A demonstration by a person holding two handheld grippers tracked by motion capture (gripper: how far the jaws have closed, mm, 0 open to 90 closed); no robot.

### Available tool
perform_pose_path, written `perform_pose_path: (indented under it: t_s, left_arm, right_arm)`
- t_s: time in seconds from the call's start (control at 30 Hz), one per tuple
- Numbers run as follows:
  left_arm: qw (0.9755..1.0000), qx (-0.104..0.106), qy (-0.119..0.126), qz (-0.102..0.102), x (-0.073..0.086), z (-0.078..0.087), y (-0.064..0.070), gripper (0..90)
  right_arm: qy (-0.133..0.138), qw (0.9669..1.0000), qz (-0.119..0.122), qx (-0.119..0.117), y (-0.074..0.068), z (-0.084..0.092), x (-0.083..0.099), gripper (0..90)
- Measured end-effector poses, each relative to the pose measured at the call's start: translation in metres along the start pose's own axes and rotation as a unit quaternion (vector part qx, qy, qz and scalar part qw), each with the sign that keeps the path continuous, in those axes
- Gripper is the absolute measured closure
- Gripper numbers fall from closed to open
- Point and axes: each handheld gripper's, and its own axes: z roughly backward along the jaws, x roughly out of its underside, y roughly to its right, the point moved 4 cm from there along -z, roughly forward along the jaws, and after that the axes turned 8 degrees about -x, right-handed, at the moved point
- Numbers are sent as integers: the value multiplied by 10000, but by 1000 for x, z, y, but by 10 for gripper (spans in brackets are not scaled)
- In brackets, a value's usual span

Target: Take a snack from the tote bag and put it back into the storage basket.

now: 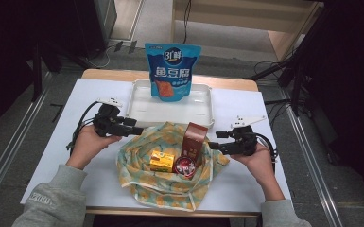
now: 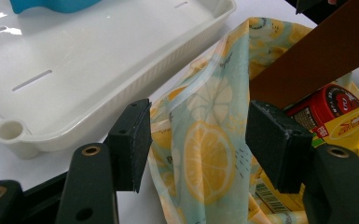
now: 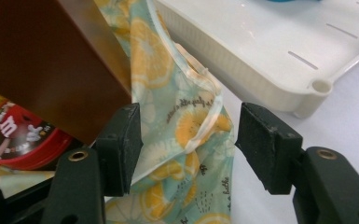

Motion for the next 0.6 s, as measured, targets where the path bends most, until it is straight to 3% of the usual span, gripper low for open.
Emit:
perform_pose_path:
  t_s: [0.6]
  left_arm:
    - [10000, 53, 55, -51, 3, 10, 7, 403]
  right_arm:
    - [-115, 9996, 203, -127, -28, 10, -9, 368]
